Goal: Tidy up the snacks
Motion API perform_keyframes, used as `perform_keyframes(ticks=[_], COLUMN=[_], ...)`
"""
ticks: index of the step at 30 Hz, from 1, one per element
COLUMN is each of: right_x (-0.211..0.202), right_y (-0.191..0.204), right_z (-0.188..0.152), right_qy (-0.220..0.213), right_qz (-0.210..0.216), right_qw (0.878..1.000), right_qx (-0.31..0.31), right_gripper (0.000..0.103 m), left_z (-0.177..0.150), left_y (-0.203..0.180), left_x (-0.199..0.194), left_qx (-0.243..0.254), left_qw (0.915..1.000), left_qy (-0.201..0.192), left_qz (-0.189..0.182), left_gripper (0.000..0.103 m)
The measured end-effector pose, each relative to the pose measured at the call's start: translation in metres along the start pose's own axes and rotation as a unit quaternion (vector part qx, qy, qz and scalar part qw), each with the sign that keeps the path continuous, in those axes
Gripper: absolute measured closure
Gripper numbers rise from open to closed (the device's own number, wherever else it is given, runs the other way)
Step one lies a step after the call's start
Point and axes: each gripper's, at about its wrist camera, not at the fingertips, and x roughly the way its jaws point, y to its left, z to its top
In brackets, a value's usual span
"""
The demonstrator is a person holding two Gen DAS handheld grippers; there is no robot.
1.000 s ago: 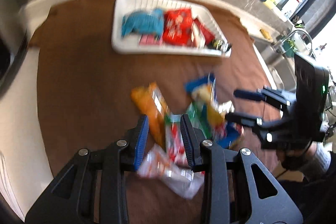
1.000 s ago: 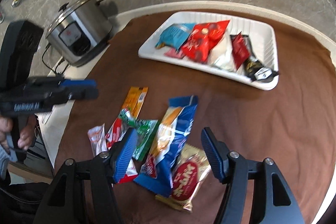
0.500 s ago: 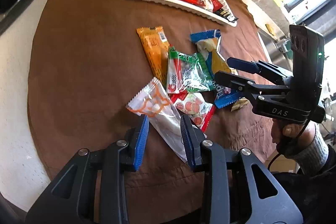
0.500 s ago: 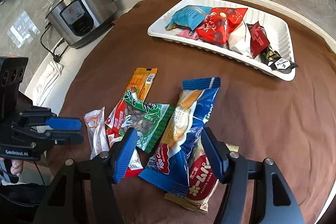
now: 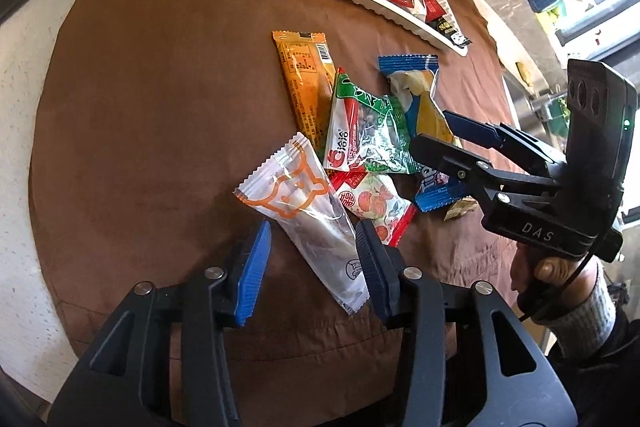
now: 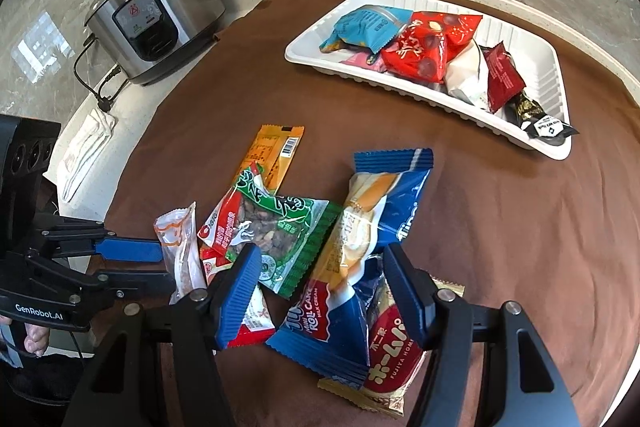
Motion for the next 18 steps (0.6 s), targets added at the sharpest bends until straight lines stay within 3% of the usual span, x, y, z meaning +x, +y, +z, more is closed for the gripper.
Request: perform_keyframes(ticks=[18], right_x=[0.012], right_y=[-0.004], right_z=[0.006], right_qy=[0.012], right_qz=[-0.012], right_qw=[1.000], right_qx=[0.004], right_gripper=[0.038], left_z=[0.002], left_y=[-0.007], left_x=[0.010], left_qx=[0.021], left_qw=[0.9998], left_qy=[0.000], left_qz=[0.002], left_gripper=[0.061])
